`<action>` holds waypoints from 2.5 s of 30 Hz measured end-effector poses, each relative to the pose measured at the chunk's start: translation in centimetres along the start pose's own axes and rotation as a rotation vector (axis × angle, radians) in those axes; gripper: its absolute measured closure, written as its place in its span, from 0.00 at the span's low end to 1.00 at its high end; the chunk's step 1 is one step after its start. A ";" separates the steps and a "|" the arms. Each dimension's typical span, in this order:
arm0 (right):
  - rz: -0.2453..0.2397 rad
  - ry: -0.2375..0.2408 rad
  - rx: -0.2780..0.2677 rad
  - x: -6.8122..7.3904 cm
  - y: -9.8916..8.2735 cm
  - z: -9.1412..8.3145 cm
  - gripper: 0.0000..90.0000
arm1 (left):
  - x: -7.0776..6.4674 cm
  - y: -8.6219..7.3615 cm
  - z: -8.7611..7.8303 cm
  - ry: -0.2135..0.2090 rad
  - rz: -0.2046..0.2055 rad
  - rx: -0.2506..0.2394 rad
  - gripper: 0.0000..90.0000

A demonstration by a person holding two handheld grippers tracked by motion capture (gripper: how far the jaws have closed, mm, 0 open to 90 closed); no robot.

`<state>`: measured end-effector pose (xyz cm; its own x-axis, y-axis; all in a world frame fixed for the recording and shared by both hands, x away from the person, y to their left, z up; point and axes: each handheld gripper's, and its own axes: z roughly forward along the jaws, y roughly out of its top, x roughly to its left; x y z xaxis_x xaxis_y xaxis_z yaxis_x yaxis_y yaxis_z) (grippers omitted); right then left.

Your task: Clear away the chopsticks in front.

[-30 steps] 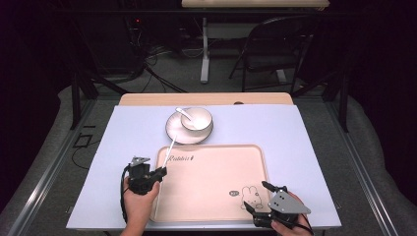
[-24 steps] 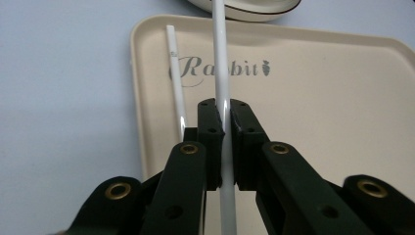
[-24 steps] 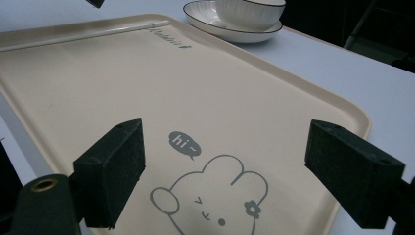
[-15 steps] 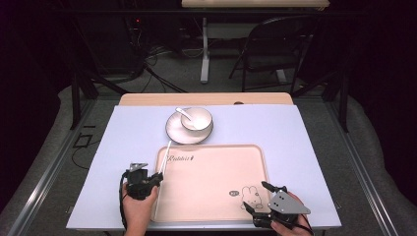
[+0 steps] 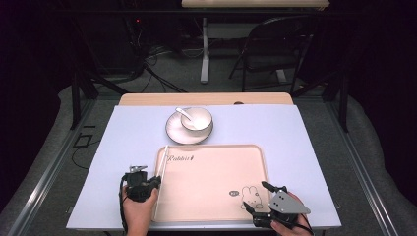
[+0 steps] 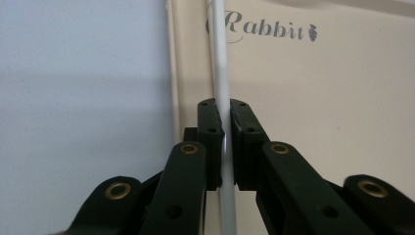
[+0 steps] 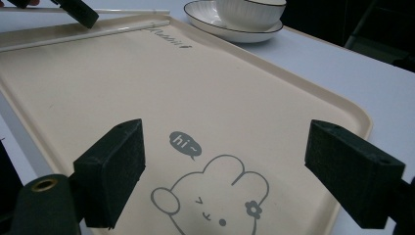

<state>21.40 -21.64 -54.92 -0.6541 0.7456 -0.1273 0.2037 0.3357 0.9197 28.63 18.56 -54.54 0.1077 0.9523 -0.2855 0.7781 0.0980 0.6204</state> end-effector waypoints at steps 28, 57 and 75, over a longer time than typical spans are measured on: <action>0.001 0.000 0.001 0.0 0.0 0.0 0.16 | -0.3 -0.2 0.7 0.005 -0.016 0.015 0.93; 0.001 -0.001 0.001 -0.1 0.0 0.0 0.16 | 0.2 -0.4 -0.2 0.029 -0.059 -0.004 0.94; -0.002 0.001 0.001 0.0 0.0 0.0 0.16 | 0.0 -0.3 0.6 -0.011 -0.068 0.009 0.89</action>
<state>21.39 -21.70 -54.90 -0.6554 0.7442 -0.1288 0.2032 0.3380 0.9190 28.78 18.39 -55.19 0.0612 0.9401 -0.3353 0.7896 0.1599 0.5925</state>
